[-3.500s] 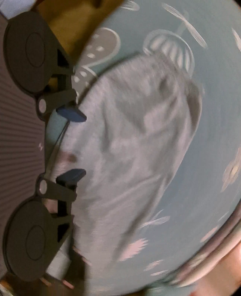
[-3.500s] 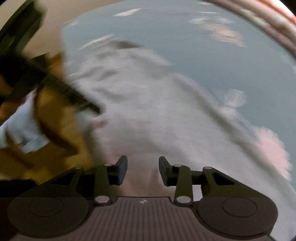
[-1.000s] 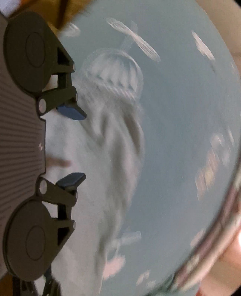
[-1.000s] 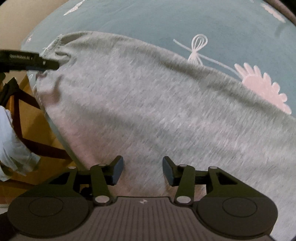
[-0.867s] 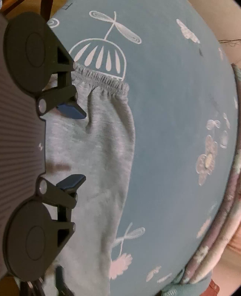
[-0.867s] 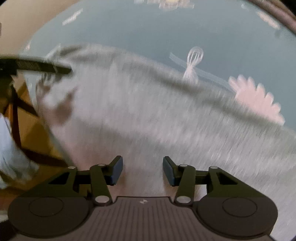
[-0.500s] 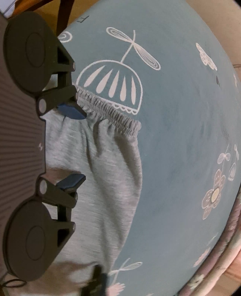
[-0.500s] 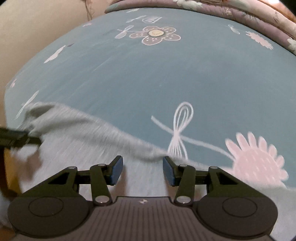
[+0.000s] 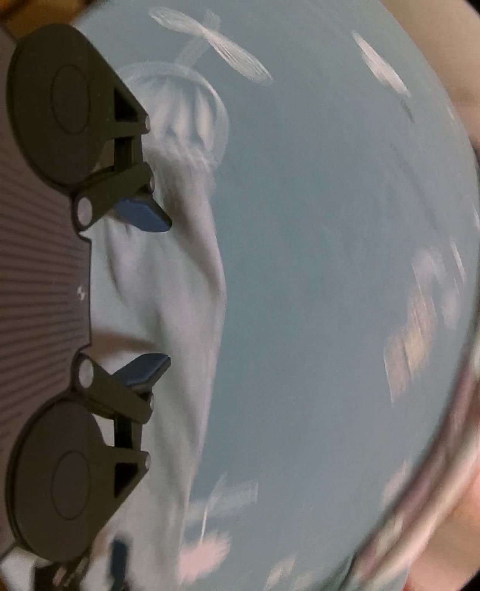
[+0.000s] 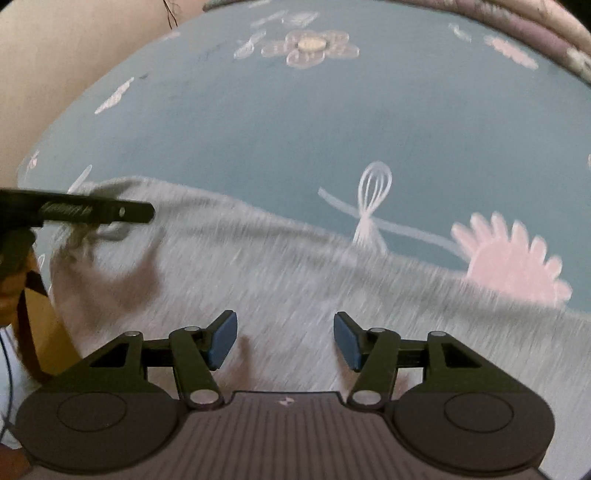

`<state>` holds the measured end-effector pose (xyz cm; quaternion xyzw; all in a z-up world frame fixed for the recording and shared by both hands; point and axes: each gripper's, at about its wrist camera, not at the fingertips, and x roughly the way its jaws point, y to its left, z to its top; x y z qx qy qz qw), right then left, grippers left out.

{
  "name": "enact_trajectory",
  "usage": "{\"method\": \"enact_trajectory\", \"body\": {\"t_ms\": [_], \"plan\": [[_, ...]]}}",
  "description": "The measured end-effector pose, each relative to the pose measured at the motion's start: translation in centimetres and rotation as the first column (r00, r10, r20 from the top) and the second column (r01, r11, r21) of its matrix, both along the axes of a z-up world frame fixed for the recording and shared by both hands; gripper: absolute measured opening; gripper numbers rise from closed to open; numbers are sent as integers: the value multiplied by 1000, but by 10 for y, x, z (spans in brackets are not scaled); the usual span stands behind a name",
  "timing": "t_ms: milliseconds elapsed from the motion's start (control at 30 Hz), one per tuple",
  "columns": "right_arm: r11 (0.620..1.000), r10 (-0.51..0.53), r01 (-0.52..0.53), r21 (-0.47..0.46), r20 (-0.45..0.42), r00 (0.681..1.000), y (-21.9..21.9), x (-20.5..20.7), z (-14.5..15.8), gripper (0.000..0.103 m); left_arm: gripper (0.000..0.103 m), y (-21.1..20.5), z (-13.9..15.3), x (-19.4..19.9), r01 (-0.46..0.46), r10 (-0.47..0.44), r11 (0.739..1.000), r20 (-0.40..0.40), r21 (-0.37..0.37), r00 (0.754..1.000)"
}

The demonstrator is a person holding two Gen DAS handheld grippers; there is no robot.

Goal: Fold clothes
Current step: 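Open the right gripper and hover both grippers over the folded sweatpants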

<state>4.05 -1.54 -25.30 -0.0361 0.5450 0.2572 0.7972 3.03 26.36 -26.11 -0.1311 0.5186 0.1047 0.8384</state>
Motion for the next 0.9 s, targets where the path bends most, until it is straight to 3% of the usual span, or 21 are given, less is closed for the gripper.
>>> {"method": "enact_trajectory", "body": {"t_ms": [67,200,267,367,433,500,600,667,767,900], "plan": [[1000,-11,11,9,-19,1000,1,-5,-1,63,71,14,0,-9,-20,21,998,29,-56,999],[1000,-4,5,11,-27,1000,5,-8,-1,63,71,12,18,-15,-8,11,998,56,-58,998],[1000,9,-9,12,-23,1000,10,-9,0,65,74,6,25,-14,39,-28,994,103,-104,994],[999,34,-33,10,-23,999,17,-13,1,65,74,-1,19,-3,70,-56,987,94,-143,994],[999,47,-46,12,-27,999,22,-15,1,65,74,4,9,4,32,-25,995,73,-98,997],[999,51,-51,15,-24,998,25,-17,2,65,71,14,1,9,-16,21,995,51,-98,998],[996,85,-85,28,-4,996,30,-20,6,65,73,14,18,-1,0,19,985,114,-172,993],[989,143,-144,29,32,989,38,-25,10,65,74,14,28,-11,13,6,988,124,-151,992],[958,280,-284,37,84,956,59,-38,16,60,74,14,44,-26,28,-11,992,138,-120,990],[858,498,-509,65,131,857,94,-68,18,53,74,29,48,-36,-16,30,994,127,-104,991]]}}
